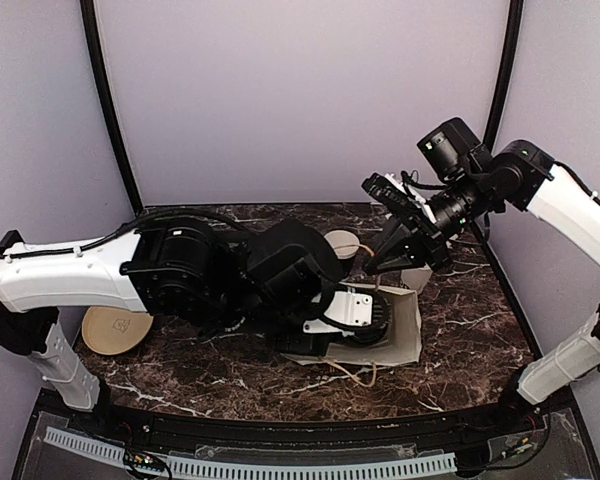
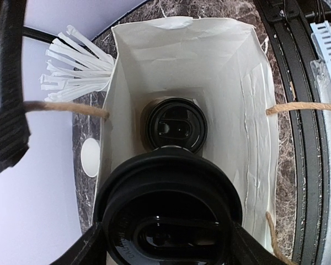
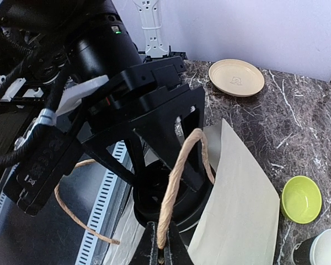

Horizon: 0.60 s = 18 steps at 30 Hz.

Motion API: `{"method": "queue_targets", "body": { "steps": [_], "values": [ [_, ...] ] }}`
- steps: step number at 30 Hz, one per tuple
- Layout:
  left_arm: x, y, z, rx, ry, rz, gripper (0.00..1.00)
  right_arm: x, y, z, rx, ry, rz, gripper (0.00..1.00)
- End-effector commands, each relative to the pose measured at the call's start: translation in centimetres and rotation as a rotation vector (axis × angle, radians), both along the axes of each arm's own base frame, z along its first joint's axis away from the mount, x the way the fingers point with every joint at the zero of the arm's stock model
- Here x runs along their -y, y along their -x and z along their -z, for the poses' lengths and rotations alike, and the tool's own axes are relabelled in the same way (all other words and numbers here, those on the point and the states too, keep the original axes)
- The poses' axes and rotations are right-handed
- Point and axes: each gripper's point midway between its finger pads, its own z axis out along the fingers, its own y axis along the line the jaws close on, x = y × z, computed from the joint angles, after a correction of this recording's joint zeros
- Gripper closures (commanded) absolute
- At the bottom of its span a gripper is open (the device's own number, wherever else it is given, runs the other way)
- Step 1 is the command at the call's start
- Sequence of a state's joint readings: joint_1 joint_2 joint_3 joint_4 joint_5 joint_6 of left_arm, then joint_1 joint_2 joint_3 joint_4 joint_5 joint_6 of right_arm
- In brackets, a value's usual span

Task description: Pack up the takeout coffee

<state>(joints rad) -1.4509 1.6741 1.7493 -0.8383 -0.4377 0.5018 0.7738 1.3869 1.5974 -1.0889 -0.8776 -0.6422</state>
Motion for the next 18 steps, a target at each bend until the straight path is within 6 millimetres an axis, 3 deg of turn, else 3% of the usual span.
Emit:
{"method": "queue_targets", "body": {
  "steps": [1,10,11,18],
  "values": [
    [0.1,0.8,0.2,0.139,-0.064,0.03,0.5,0.0,1.3,-0.5,-0.022,0.011,-0.048,1.0],
    [0.1,3.2,2.0,0.268,-0.171,0.078,0.5,-0.8,0.7,-0.8,-0.031,-0.002,-0.018,1.0],
    [0.4,4.2,1.9,0.291,-0.169,0.105,0.5,-0.8,0.5,-0.7,-0.029,0.0,-0.003,1.0],
    [-0.5,3.5,4.0,0.351,-0.299,0.091,0.5,-0.6,1.1,-0.2,-0.045,0.001,-0.015,1.0]
  ]
}}
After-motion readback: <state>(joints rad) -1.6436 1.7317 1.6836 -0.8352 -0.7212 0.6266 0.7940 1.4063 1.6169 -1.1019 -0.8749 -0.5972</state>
